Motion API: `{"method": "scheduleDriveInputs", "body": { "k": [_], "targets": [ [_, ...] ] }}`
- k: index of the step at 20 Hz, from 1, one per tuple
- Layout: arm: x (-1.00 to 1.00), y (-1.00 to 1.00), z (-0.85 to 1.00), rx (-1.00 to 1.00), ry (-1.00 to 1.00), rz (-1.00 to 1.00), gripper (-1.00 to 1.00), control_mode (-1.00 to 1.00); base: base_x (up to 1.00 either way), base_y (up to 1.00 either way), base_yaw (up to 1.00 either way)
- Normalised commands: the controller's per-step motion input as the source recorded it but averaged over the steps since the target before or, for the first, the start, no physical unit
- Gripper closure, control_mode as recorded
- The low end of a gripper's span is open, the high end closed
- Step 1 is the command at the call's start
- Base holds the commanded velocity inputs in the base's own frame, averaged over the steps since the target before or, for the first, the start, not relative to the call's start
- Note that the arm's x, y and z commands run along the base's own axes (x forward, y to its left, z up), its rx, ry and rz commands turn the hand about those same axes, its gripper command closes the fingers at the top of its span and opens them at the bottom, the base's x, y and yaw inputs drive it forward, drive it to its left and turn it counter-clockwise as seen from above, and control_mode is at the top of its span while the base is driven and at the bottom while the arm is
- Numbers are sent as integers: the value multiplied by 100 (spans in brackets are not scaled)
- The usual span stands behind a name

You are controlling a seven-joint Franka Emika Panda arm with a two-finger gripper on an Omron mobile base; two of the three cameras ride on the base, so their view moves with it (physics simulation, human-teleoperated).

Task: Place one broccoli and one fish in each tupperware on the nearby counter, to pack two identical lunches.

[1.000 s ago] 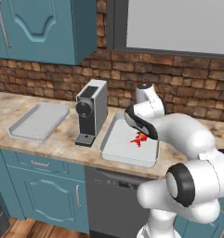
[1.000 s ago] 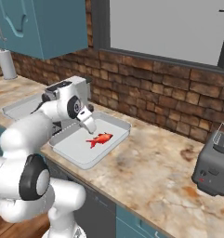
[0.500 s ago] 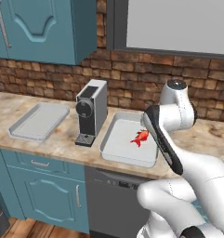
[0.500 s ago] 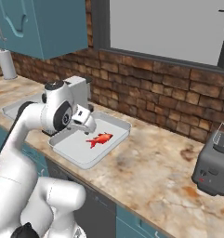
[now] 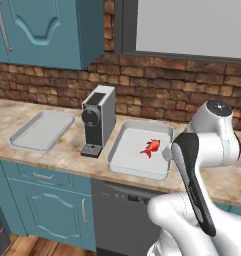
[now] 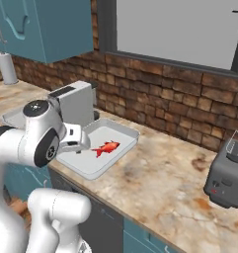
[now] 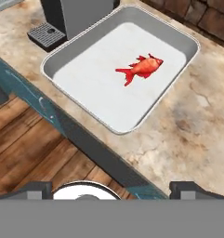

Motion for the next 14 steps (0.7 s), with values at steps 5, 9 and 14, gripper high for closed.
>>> {"method": "scheduleDriveInputs", "body": {
  "k": [5, 9, 14],
  "targets": [
    [0, 0, 0, 0, 0, 0, -100, 100, -100, 3, 15],
    [0, 0, 0, 0, 0, 0, -100, 100, -100, 25, 28],
    [0, 0, 0, 0, 0, 0, -100, 100, -96, 1, 43]
  ]
}}
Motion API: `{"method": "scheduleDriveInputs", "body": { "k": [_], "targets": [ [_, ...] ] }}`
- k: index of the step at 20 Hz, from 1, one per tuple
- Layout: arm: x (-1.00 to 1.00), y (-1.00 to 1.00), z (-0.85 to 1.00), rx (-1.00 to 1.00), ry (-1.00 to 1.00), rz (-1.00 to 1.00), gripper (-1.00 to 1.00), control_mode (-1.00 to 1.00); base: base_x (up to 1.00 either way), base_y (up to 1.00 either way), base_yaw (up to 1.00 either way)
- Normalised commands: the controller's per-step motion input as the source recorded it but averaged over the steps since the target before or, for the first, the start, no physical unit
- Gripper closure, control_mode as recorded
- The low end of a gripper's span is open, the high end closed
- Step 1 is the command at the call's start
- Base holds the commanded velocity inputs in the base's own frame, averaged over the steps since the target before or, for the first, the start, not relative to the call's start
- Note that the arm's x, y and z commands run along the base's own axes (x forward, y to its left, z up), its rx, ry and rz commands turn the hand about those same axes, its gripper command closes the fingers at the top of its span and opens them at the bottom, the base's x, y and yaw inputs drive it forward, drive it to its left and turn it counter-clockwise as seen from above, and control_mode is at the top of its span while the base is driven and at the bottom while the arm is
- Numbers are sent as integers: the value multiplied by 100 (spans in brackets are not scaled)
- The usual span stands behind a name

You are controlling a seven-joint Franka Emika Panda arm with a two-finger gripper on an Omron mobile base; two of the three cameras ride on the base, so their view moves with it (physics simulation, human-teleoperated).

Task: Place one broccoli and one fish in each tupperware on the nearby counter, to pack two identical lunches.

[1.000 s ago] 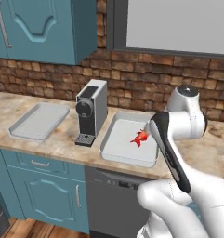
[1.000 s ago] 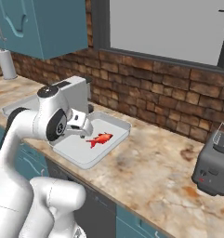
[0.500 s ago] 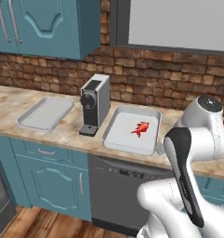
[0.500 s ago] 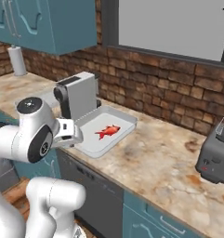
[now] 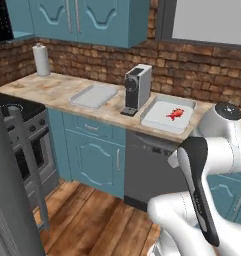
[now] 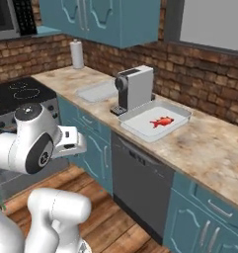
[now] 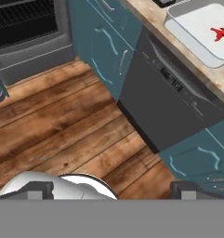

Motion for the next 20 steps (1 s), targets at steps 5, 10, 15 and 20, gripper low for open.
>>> {"method": "scheduleDriveInputs", "body": {
  "k": [5, 10, 15, 20],
  "targets": [
    [0, 0, 0, 0, 0, 0, -100, 100, -100, -27, 48],
    [0, 0, 0, 0, 0, 0, -100, 100, -100, -11, 51],
    [0, 0, 0, 0, 0, 0, -100, 100, -77, 32, 54],
    [0, 0, 0, 0, 0, 0, -100, 100, -34, 76, 46]
  ]
}}
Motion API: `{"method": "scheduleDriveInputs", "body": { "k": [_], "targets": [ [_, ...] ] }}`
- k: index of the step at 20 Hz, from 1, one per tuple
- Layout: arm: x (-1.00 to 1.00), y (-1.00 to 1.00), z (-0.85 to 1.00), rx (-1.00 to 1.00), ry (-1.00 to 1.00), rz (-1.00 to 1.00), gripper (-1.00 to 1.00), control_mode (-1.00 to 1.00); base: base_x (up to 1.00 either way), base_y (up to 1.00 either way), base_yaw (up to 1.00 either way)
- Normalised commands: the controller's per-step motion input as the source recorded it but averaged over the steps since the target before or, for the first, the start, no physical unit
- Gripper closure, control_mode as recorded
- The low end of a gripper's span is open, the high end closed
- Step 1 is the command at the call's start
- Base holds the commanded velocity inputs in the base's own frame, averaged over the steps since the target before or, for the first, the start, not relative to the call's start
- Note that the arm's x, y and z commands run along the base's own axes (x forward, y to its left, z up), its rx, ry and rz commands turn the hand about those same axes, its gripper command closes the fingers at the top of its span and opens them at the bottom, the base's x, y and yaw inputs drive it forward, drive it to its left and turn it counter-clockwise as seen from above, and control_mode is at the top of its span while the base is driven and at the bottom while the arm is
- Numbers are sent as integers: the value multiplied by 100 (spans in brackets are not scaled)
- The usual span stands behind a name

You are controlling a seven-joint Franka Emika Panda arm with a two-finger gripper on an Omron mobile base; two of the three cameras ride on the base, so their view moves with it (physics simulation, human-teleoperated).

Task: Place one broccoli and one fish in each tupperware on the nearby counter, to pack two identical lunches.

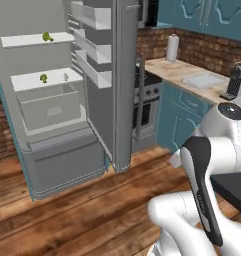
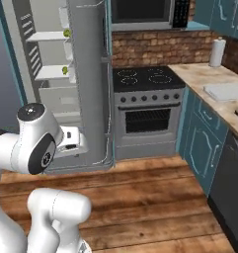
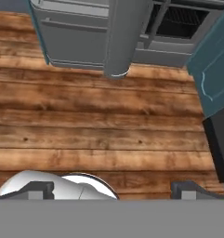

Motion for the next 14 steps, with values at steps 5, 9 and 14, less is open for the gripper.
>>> {"method": "scheduleDriveInputs", "body": {
  "k": [5, 9, 14],
  "targets": [
    [0, 0, 0, 0, 0, 0, -100, 100, 1, 100, 24],
    [0, 0, 0, 0, 0, 0, -100, 100, 43, 95, 8],
    [0, 0, 0, 0, 0, 0, -100, 100, 95, 38, 4]
  ]
}}
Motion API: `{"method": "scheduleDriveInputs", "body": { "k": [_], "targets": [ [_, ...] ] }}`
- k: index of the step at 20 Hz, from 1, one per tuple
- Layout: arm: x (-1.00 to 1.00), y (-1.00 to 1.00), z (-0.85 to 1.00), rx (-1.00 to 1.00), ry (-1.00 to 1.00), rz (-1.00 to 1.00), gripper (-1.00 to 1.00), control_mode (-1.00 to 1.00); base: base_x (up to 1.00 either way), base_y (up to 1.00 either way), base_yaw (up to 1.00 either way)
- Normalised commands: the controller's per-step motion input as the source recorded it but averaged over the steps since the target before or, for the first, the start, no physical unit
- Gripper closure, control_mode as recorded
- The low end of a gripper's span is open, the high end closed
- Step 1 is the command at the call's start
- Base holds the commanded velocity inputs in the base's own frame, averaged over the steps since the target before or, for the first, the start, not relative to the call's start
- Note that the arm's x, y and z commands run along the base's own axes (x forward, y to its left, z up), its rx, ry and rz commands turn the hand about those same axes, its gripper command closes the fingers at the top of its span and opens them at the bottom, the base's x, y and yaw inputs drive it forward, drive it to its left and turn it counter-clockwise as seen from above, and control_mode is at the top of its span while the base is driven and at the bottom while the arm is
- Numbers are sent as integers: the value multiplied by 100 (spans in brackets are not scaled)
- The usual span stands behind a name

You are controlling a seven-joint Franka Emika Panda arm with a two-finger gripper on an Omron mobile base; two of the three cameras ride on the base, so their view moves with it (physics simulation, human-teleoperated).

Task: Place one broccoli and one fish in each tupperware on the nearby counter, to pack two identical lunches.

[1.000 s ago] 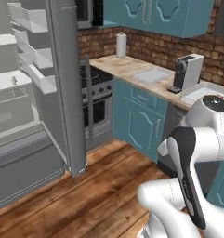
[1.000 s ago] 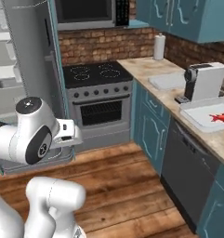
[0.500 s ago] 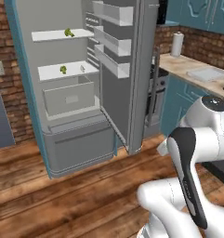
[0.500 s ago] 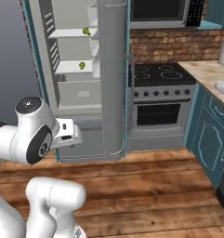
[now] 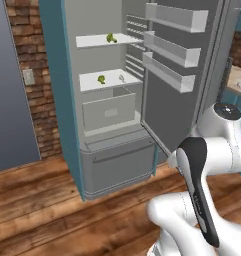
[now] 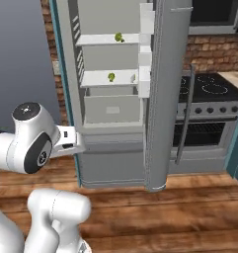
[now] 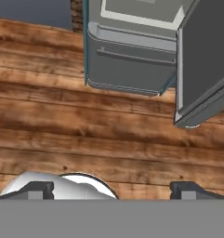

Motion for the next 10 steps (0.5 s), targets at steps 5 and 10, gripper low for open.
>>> {"method": "scheduleDriveInputs", "body": {
  "k": [5, 10],
  "targets": [
    [0, 0, 0, 0, 0, 0, -100, 100, 87, -5, 6],
    [0, 0, 0, 0, 0, 0, -100, 100, 80, -20, 11]
  ]
}}
